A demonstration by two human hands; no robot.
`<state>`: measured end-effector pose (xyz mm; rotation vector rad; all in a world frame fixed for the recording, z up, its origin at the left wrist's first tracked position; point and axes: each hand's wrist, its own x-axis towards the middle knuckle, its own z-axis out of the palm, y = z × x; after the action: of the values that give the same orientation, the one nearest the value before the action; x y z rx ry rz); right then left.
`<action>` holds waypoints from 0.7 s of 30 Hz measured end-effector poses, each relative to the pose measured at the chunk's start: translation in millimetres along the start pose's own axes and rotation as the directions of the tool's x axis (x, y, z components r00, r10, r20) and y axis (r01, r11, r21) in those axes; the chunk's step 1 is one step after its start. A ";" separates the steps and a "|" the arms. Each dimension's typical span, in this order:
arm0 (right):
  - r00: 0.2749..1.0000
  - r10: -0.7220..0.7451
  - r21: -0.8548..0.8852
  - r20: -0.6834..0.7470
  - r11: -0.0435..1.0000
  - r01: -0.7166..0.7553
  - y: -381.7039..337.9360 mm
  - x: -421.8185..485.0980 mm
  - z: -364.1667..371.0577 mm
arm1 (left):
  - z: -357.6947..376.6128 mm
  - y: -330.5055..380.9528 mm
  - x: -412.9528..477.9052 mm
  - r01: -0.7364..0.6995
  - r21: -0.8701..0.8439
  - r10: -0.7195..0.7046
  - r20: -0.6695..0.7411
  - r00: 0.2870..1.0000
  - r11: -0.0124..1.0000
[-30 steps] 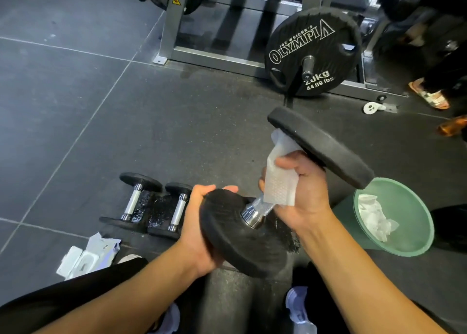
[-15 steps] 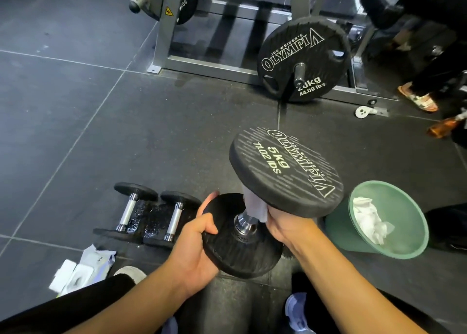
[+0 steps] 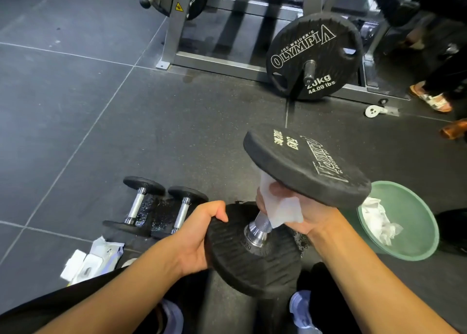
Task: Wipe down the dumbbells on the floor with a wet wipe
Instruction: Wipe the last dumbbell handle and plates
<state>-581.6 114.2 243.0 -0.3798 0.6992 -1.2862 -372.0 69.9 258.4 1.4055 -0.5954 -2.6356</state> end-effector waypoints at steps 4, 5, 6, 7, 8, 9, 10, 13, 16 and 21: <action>0.994 -0.084 -0.070 0.069 0.994 0.089 -21.2 1.1 42.1 | -2.7 -1.2 -5.5 -0.051 0.012 0.051 -0.001 0.999 0.999; 0.986 -0.166 -0.107 0.000 0.981 0.165 -21.9 -0.2 44.1 | -1.1 -1.5 -5.9 -0.103 0.014 0.104 -0.033 0.994 0.995; 0.975 -0.218 -0.113 -0.038 0.971 0.213 -20.9 0.6 41.0 | -0.4 -3.7 -4.0 -0.167 0.016 0.167 -0.063 0.984 0.986; 0.962 -0.265 -0.086 -0.065 0.962 0.259 -22.5 3.6 39.9 | 3.8 -4.4 -5.6 -0.240 0.024 0.242 -0.098 0.965 0.970; 0.942 -0.305 -0.097 -0.142 0.951 0.293 -23.9 7.7 41.5 | 5.7 -5.9 -4.0 -0.325 0.041 0.327 -0.124 0.937 0.945; 0.915 -0.346 -0.081 -0.207 0.938 0.336 -25.1 10.7 44.0 | 10.0 -8.5 -4.3 -0.407 0.076 0.414 -0.156 0.897 0.910; 0.889 -0.361 -0.058 -0.281 0.931 0.360 -26.1 14.2 45.3 | 13.7 -13.1 -5.4 -0.490 0.139 0.508 -0.165 0.845 0.860; 0.817 -0.290 0.011 -0.498 0.940 0.340 -29.8 20.8 43.3 | 31.7 -35.5 -9.1 -0.629 0.350 0.689 -0.071 0.721 0.694; 0.792 -0.203 0.092 -0.576 0.947 0.309 -26.9 22.4 42.4 | 46.7 -53.8 -19.9 -0.720 0.303 0.760 -0.022 0.650 0.624; 0.779 -0.146 0.181 -0.610 0.931 0.317 -19.1 14.6 41.1 | 10.3 -7.5 -6.2 -0.512 -0.039 0.448 -0.431 0.783 0.858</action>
<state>-566.7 90.3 281.5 0.1925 0.9981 -1.7448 -376.1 81.5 265.5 1.4577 -0.5847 -1.8736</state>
